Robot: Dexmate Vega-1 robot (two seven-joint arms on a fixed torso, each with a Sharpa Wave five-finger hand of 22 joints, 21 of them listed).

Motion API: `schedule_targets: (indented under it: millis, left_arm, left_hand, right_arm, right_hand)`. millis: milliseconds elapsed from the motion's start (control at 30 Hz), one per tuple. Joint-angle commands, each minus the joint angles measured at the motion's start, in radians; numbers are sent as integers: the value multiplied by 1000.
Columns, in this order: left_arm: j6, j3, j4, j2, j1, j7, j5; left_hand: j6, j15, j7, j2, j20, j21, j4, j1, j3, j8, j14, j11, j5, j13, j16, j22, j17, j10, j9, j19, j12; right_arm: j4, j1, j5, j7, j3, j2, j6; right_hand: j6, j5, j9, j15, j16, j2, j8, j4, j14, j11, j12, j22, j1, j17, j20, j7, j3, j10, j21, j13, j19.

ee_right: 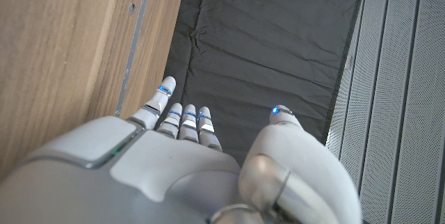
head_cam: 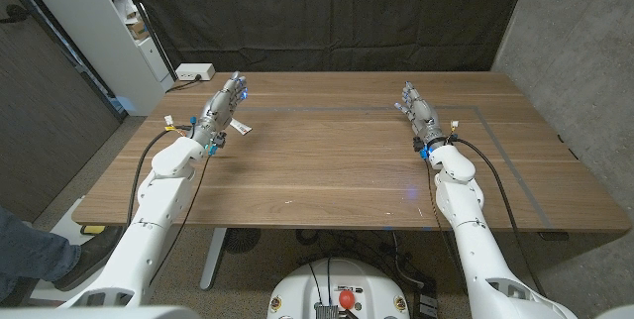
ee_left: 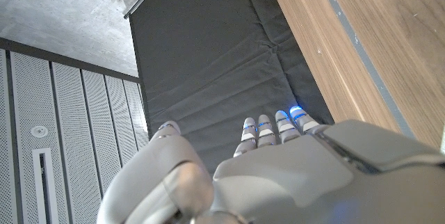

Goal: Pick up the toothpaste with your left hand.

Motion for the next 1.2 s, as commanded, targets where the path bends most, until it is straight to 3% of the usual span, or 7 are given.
schedule_targets:
  millis: [33, 1200]
  left_arm:
    - [-15, -10, -9, 6, 10, -21, -6]
    - [-53, -49, -27, 42, 32, -21, 21]
  left_hand:
    - [6, 1, 4, 10, 7, -2, -6, 5, 3, 7, 7, -4, 3, 0, 4, 2, 4, 3, 4, -50, 6]
    - [27, -5, 1, 10, 15, -18, -14, 9, 0, 6, 19, -10, 3, 0, 2, 3, 4, 20, 4, -40, 5]
  right_arm:
    - [-3, 0, 4, 2, 4, 6, 4]
    - [-30, -24, 22, -12, -7, 9, 18]
  right_hand:
    - [10, 7, 0, 2, 6, 9, 10, -6, 7, 3, -5, 3, -3, -2, 1, -7, -1, 11, -5, 0, 10]
    - [22, 9, -13, 2, 7, 12, 13, -9, 15, 1, -7, 4, -6, -14, -3, -13, -3, 25, -23, 0, 22]
